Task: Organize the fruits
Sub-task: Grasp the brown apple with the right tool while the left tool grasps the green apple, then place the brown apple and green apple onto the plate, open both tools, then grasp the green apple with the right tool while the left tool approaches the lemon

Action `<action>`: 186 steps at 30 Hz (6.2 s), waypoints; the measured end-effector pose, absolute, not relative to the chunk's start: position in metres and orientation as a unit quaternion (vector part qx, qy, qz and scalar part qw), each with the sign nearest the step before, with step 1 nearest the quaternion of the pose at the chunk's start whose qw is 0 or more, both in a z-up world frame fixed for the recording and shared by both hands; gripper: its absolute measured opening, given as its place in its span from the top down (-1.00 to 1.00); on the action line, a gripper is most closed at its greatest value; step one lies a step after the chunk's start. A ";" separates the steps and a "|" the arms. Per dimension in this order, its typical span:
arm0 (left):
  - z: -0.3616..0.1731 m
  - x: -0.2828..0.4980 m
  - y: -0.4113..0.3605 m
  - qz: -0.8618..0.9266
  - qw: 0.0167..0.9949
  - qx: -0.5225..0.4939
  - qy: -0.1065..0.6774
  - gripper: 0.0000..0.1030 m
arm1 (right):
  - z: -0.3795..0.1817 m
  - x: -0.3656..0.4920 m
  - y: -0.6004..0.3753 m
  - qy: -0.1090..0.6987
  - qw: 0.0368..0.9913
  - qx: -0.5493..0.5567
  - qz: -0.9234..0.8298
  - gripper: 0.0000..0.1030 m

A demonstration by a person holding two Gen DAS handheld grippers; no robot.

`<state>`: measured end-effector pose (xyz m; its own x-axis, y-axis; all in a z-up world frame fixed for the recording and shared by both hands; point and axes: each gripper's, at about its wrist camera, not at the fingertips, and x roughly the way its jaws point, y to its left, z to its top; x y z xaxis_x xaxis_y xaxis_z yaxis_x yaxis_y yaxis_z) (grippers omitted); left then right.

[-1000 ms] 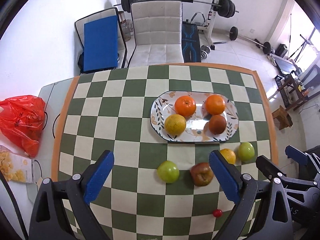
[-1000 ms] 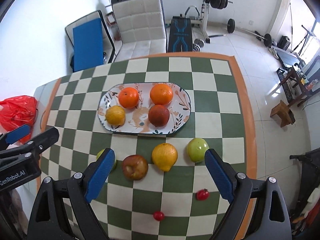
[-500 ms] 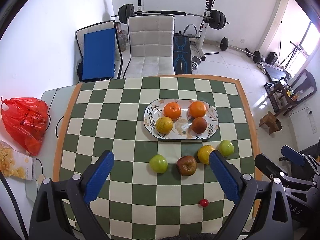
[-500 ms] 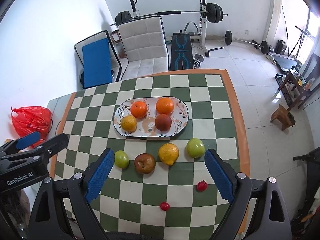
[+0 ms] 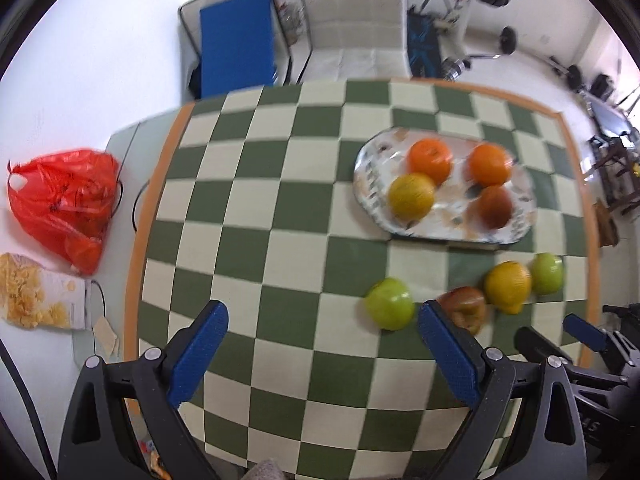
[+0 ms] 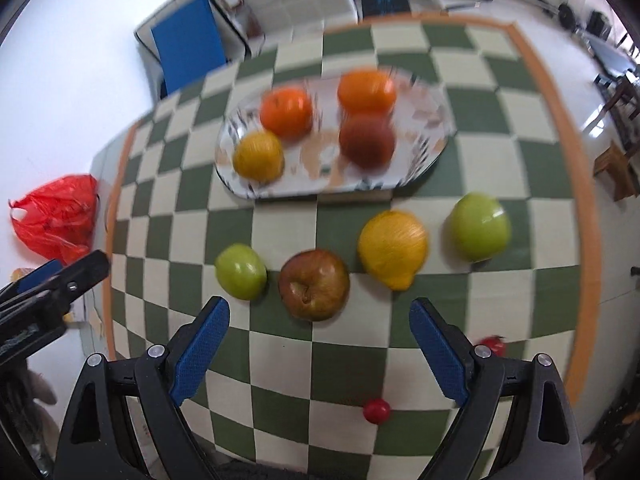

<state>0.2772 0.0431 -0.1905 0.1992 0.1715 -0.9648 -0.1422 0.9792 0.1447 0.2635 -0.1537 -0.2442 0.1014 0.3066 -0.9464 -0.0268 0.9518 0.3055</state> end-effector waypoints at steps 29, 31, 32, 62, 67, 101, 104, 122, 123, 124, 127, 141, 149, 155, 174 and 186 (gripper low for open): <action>-0.355 0.317 0.027 0.024 0.647 -0.121 0.752 -0.01 | -0.355 0.232 -0.157 0.734 0.668 0.089 0.085 -0.34; -0.351 0.305 0.017 0.012 0.654 -0.089 0.751 -0.01 | -0.354 0.235 -0.160 0.736 0.664 0.093 0.087 -0.34; -0.351 0.299 0.013 0.007 0.653 -0.077 0.754 -0.01 | -0.353 0.237 -0.164 0.737 0.663 0.095 0.088 -0.34; -0.234 0.388 0.048 -0.015 0.727 -0.117 0.676 -0.01 | -0.277 0.369 -0.138 0.671 0.718 0.137 0.127 -0.32; -0.255 0.448 0.061 -0.004 0.713 -0.097 0.695 -0.01 | -0.294 0.411 -0.118 0.682 0.714 0.110 0.115 -0.32; -0.254 0.439 0.063 0.026 0.732 -0.048 0.679 -0.79 | -0.265 0.397 -0.154 0.663 0.746 0.056 0.038 -0.84; -0.246 0.423 0.062 0.028 0.742 -0.047 0.668 -0.79 | -0.261 0.389 -0.158 0.659 0.749 0.055 0.034 -0.84; -0.158 0.330 0.042 0.020 0.811 -0.033 0.583 -0.79 | -0.174 0.319 -0.178 0.581 0.813 0.028 0.027 -0.85; -0.151 0.324 0.041 0.018 0.817 -0.033 0.576 -0.79 | -0.167 0.314 -0.179 0.575 0.817 0.029 0.028 -0.84; -0.146 0.320 0.041 0.018 0.820 -0.032 0.572 -0.79 | -0.158 0.308 -0.181 0.570 0.821 0.030 0.030 -0.84; -0.128 0.305 0.038 0.016 0.830 -0.029 0.556 -0.79 | -0.137 0.291 -0.182 0.556 0.830 0.031 0.036 -0.85; -0.060 0.244 0.019 -0.007 0.866 -0.018 0.500 -0.79 | -0.052 0.224 -0.187 0.490 0.870 0.025 0.048 -0.84; -0.046 0.228 0.016 -0.011 0.872 -0.020 0.489 -0.79 | -0.035 0.207 -0.190 0.477 0.876 0.042 0.054 -0.85; -0.054 0.233 0.013 -0.001 0.868 -0.015 0.496 -1.00 | -0.049 0.215 -0.205 0.465 0.880 0.068 0.068 -1.00; -0.253 0.325 -0.057 0.039 0.734 -0.008 0.678 -1.00 | -0.356 0.324 -0.298 0.687 0.690 0.226 0.033 -0.27; -0.330 0.343 -0.113 -0.030 0.640 -0.102 0.761 -0.99 | -0.360 0.275 -0.326 0.695 0.693 0.190 0.024 -0.20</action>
<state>0.3431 -0.1132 -0.3302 -0.1605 -0.1927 -0.9680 -0.1164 0.9776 -0.1754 0.2750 -0.3262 -0.3601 0.0336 0.2979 -0.9540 0.2313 0.9263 0.2974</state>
